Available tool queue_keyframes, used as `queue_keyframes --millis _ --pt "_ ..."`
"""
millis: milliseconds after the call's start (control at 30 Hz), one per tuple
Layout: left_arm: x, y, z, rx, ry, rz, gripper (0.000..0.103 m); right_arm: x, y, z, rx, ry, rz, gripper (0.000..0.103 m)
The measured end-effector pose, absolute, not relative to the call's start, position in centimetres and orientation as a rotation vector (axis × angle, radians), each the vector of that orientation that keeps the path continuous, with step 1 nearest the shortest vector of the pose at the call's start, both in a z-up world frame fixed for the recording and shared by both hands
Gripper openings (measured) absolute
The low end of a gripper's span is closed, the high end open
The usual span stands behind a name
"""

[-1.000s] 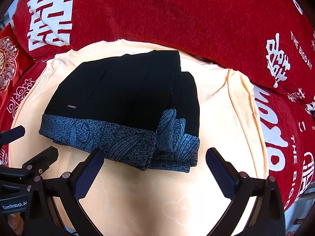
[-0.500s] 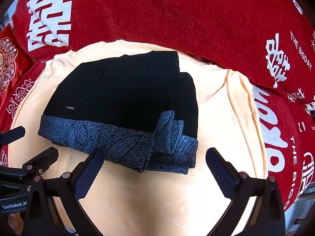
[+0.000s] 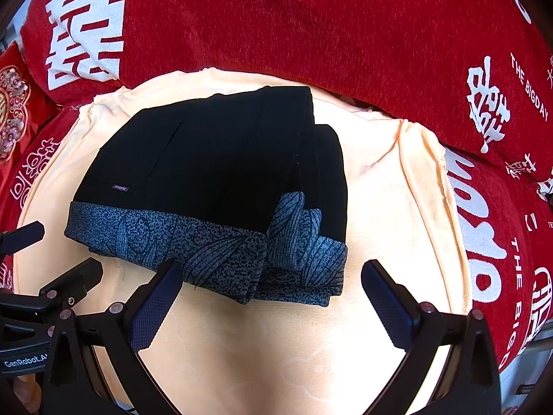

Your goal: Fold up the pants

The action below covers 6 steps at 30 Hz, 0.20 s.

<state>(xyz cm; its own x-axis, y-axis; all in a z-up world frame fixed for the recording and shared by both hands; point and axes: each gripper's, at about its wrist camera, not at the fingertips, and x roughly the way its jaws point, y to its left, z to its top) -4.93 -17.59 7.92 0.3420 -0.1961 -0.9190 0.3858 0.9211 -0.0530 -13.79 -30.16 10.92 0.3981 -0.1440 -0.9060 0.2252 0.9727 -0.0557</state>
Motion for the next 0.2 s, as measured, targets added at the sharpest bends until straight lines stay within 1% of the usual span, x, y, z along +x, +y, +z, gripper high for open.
queue_keyframes --millis 100,200 --pt "-5.11 -17.48 7.97 0.169 1.155 -0.387 0.101 -14.00 -30.34 10.81 0.091 1.134 -0.227 0.103" --pt "-5.75 -17.85 8.76 0.187 1.109 -0.382 0.101 -14.31 -30.49 11.06 0.093 1.122 -0.224 0.103"
